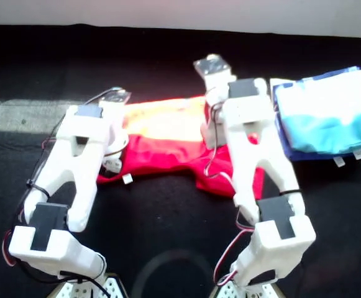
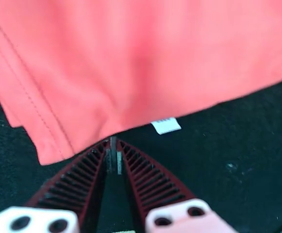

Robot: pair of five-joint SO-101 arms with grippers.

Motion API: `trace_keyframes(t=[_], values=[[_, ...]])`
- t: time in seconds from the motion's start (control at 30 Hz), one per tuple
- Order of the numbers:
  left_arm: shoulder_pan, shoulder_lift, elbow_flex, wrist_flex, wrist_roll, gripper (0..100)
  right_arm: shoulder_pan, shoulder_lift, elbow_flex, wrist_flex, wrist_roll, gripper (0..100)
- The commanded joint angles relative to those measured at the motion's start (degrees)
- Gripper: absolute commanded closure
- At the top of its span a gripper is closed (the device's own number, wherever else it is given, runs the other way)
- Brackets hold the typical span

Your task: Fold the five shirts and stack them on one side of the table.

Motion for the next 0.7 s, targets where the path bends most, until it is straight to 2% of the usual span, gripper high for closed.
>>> trace_keyframes(t=[0.0,0.07,0.3,0.5,0.67], values=[[-5.1,1.4,5.8,-12.7,0.0,99,-2.2,-8.0,13.0,-6.8,0.1,99.1],[-6.3,3.0,7.4,-17.2,0.1,99,-2.7,-10.8,19.6,-11.5,0.1,99.1],[-6.4,3.3,7.5,-17.3,0.3,99,-2.2,-10.8,33.9,-25.4,0.1,99.1],[-6.4,3.5,7.5,-17.3,0.3,99,-0.1,-6.5,33.5,-31.4,0.1,99.1],[-6.4,3.5,7.4,-17.3,0.3,99,3.5,-6.2,27.8,-28.5,0.0,99.1]])
